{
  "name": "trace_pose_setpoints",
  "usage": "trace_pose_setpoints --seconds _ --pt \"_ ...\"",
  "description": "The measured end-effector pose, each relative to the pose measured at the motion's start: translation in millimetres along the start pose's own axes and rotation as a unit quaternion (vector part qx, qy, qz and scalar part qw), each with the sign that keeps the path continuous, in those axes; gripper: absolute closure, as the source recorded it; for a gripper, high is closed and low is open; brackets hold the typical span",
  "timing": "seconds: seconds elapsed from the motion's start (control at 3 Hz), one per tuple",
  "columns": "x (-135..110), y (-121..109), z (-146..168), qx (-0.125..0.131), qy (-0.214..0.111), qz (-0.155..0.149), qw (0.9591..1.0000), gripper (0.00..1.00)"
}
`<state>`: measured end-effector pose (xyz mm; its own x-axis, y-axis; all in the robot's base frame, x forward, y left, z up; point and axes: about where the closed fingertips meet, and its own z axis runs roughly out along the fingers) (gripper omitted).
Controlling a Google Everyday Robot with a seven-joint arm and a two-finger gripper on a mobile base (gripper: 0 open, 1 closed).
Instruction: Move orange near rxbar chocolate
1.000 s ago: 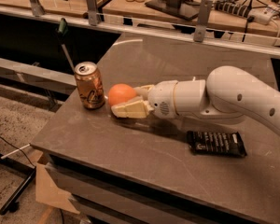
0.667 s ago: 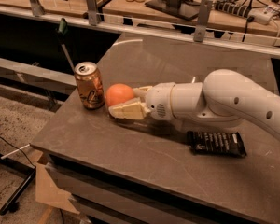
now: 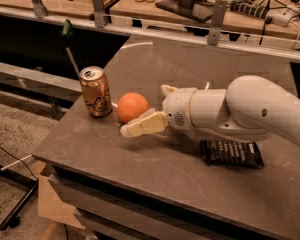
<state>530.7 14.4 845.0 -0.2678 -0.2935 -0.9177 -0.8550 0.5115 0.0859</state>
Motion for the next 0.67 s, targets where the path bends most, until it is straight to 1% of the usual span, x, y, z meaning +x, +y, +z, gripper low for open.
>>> trace_pose_setpoints --seconds 0.33,0.67 --pt "3.1 -22.1 -42.1 0.073 0.024 -0.014 0.997 0.0" --pt "1.1 -46.7 -110.0 0.171 0.062 -0.041 0.9825 0.0"
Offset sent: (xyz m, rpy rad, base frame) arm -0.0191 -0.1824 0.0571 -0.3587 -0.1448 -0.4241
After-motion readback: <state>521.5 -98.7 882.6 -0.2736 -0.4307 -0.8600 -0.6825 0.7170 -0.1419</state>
